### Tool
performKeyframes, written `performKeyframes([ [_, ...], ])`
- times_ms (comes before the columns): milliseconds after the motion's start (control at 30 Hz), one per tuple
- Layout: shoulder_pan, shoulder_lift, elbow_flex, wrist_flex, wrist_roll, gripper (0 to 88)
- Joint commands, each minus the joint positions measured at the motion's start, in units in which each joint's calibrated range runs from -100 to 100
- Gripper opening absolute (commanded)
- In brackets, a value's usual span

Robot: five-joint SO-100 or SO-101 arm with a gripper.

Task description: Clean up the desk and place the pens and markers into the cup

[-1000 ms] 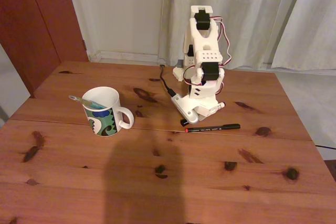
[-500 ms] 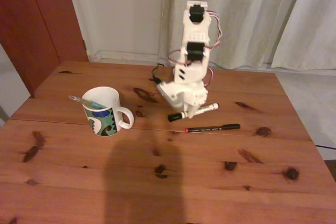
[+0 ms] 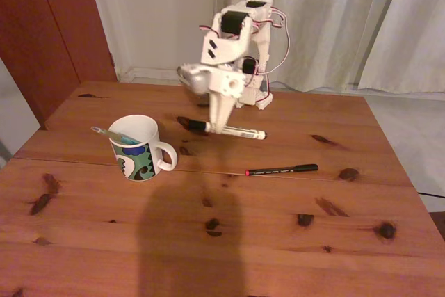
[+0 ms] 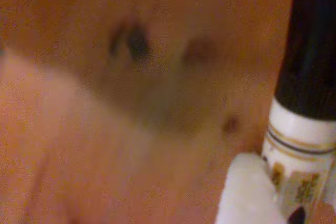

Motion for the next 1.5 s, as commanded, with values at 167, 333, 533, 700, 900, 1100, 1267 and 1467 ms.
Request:
performKeyframes([
  [167,8.47,-3.43,-2.92,-6.78,3.48,0.9],
  [333,12.81,-3.51,-2.92,-11.26,5.21,0.9],
  [533,16.03,-4.34,-3.01,-15.90,7.10,0.9],
  [700,17.24,-8.14,-3.01,-17.28,7.31,0.9],
  [900,17.56,-12.78,-3.01,-17.28,7.57,0.9],
  [1100,22.30,-16.09,-2.47,-17.28,9.51,0.9],
  [1267,25.36,-15.76,-2.11,-17.28,10.50,0.9],
  [1467,30.18,-12.11,-2.83,-17.28,13.64,0.9],
])
